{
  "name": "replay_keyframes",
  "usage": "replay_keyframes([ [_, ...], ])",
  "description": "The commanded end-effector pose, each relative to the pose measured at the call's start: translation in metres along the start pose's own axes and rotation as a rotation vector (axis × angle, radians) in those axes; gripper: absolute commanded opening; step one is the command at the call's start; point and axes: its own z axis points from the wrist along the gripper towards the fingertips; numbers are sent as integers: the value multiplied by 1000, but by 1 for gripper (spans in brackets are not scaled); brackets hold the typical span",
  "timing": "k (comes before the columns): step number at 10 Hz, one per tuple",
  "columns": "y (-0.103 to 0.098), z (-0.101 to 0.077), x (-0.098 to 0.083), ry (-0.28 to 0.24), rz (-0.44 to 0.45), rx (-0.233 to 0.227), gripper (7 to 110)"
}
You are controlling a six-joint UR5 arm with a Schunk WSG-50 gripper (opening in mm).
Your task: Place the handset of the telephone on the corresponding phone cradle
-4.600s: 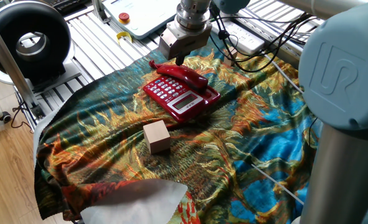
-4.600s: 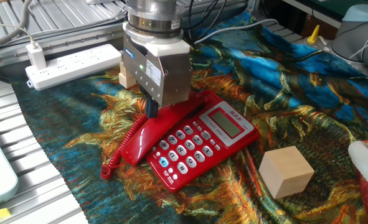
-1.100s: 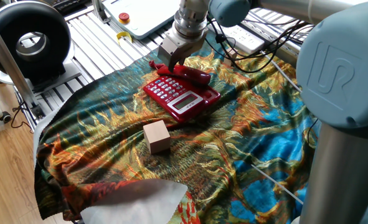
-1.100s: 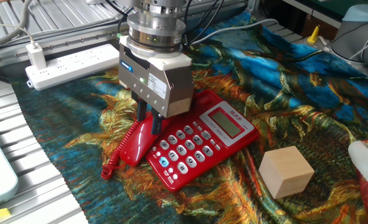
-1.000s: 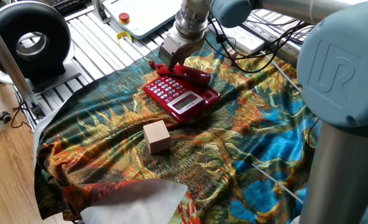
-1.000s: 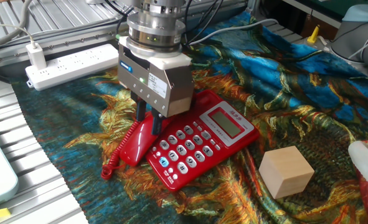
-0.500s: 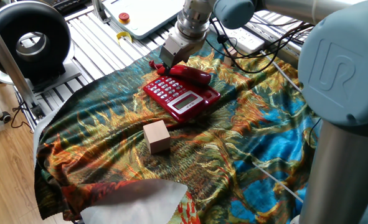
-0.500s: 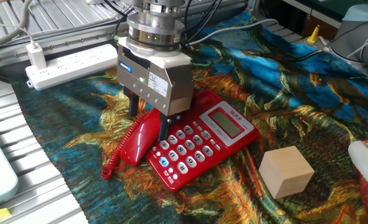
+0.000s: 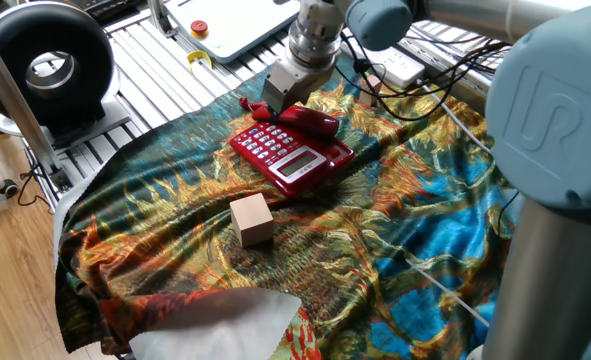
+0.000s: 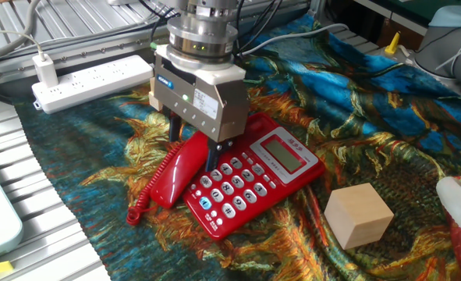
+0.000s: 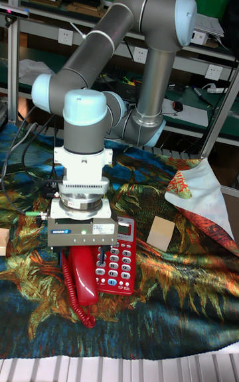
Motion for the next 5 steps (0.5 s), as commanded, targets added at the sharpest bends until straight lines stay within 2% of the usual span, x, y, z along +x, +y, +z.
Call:
replay_keyframes([
  [1,0,-12,8,1,18,0,88],
  [4,1,-9,5,-18,24,2,88],
  [5,1,-8,5,-20,22,4,66],
])
